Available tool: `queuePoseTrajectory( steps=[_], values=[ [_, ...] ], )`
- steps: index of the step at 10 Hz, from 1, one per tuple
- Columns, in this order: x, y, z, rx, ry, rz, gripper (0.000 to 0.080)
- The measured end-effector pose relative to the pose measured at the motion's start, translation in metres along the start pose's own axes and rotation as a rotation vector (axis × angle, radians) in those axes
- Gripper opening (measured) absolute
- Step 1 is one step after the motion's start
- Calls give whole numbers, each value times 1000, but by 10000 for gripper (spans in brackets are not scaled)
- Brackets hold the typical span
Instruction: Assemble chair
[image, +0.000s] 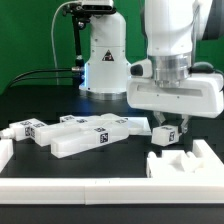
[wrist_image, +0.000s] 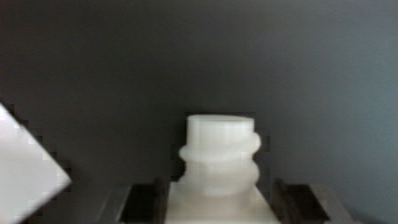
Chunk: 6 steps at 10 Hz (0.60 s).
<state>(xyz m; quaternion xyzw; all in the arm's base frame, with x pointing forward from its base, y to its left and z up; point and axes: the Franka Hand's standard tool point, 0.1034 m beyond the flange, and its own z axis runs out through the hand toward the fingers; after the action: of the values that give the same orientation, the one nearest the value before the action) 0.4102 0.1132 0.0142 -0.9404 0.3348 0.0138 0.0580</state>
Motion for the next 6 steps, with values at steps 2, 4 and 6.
queuePoseTrajectory(
  steps=[2, 4, 6],
  values=[
    [3, 1, -1, 22, 10, 25, 284],
    [3, 2, 0, 21, 10, 25, 517],
    [3, 4, 0, 16, -11, 23, 607]
  ],
)
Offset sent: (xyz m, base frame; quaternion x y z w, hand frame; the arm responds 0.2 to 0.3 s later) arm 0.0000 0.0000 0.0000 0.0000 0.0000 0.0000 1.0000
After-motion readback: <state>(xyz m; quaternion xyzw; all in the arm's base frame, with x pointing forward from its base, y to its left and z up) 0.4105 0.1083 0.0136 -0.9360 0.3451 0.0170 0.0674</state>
